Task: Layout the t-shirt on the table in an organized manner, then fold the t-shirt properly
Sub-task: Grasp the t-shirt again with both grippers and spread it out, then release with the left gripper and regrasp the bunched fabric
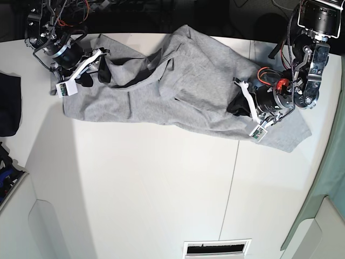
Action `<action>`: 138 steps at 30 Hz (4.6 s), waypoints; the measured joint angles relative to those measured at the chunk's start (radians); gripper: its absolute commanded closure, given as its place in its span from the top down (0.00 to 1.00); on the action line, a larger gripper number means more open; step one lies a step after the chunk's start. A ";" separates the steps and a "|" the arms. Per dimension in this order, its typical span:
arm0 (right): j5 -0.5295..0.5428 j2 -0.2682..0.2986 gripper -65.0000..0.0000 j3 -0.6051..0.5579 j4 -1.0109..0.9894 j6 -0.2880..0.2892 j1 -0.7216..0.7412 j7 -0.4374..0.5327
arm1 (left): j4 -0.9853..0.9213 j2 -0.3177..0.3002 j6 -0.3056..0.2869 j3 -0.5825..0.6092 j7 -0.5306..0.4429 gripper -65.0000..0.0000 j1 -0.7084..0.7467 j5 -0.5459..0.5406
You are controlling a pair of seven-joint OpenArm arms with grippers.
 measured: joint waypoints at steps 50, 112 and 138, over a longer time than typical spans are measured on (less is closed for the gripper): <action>0.494 0.022 0.00 0.561 -0.055 0.022 0.057 -0.322 | 0.310 -0.077 -0.104 -0.254 0.154 0.00 0.116 -0.330; 0.387 0.022 0.58 0.453 -0.054 0.023 -0.048 -0.153 | 0.163 0.027 -0.099 -0.298 0.085 0.44 0.127 -0.319; 0.387 0.022 0.58 0.453 -0.054 0.023 -0.048 -0.153 | 0.163 0.027 -0.100 -0.166 -0.036 0.44 0.133 -0.031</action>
